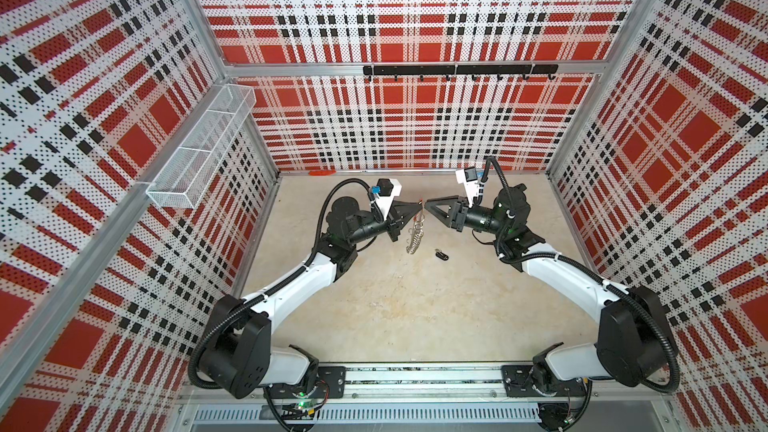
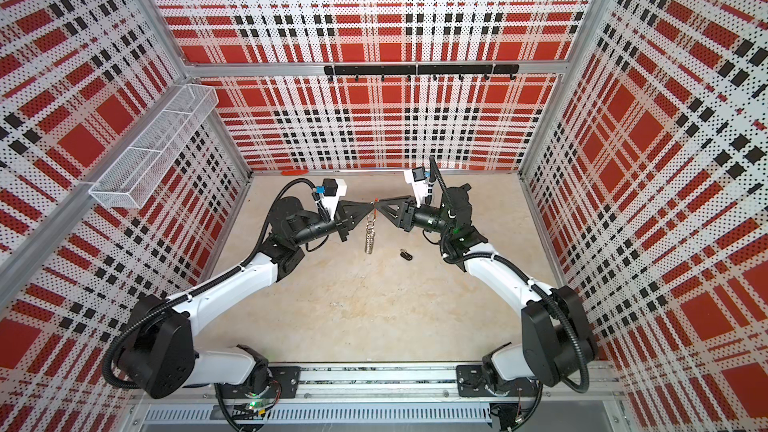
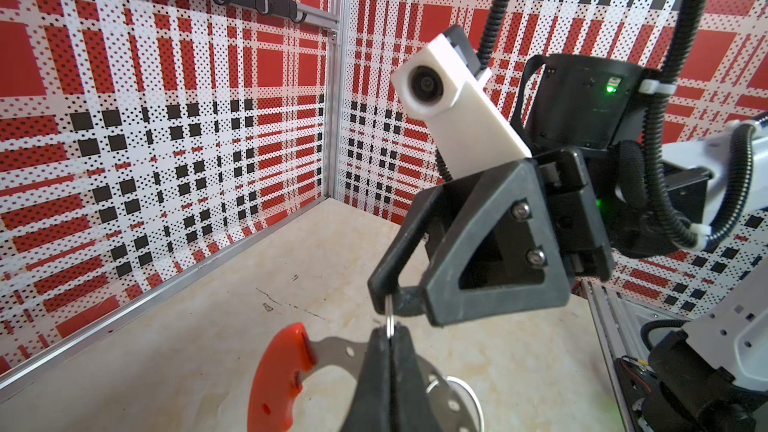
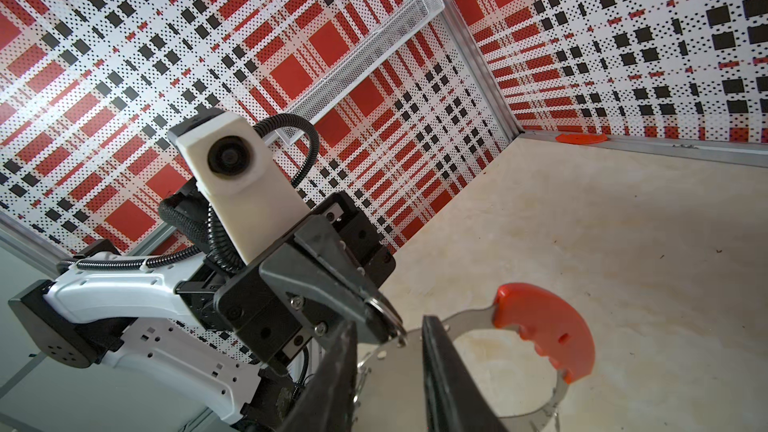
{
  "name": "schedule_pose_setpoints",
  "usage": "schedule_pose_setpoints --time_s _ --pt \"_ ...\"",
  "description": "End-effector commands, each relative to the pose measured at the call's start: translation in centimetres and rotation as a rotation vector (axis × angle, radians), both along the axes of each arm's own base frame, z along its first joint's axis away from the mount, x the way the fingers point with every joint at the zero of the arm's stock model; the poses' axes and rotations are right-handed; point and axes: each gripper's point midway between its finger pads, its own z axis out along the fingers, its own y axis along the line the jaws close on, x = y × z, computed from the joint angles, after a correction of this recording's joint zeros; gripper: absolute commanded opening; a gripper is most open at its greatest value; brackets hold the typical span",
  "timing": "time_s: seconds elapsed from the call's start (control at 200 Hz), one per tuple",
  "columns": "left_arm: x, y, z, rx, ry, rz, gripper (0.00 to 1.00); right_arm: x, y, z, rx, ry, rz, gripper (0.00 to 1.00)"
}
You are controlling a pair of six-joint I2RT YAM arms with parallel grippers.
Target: Put the keys on the keyring
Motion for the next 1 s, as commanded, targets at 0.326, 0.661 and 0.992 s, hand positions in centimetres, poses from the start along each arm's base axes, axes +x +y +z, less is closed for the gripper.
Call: schedule_pose_setpoints --time_s 0.326,0.661,0.992 --pt "-0.9 -0.5 3.2 -0.054 -0.053 -0.052 0.0 -0.6 0.5 0.5 0.015 -0.054 0.047 0.25" --pt "-1.2 -0.5 3.9 -0.084 -0.051 -0.073 0.0 -1.3 0.7 0.8 0.052 -0.059 0.093 0.14" --pt "-1.3 -0.6 5.0 -0.141 -0.039 -0.106 0.0 -2.5 0.5 2.0 0.097 -0.09 0.13 0.12"
